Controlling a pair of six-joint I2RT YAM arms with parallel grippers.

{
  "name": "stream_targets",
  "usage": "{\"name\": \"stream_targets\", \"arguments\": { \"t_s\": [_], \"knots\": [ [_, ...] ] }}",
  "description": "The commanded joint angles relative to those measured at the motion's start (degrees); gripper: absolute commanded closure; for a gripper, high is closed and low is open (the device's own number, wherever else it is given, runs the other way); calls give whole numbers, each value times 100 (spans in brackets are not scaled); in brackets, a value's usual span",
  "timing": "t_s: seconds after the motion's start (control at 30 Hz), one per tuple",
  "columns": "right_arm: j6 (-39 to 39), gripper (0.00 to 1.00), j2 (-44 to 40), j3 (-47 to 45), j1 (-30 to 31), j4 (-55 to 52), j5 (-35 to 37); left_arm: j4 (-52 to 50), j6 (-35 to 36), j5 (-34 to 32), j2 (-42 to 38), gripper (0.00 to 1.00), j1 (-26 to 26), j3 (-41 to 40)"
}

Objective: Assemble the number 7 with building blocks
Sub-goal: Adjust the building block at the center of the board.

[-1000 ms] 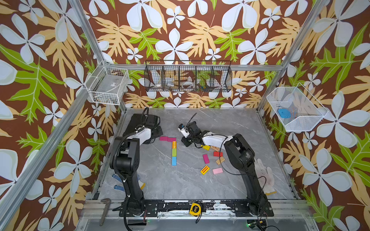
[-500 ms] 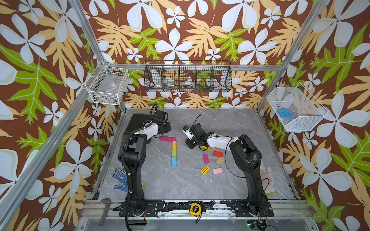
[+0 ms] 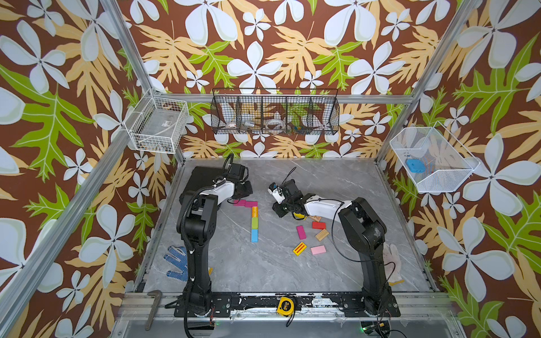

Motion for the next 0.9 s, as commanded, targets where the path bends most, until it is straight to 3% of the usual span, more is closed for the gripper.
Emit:
{"name": "stream_targets", "arguments": {
  "t_s": [0.0, 0.87],
  "knots": [
    [42, 72, 3, 20, -6, 84, -24, -134, -35, -131, 4, 89, 1, -41],
    [97, 72, 37, -20, -4, 177, -65, -253, 17, -302, -99, 89, 1, -189]
  ]
}}
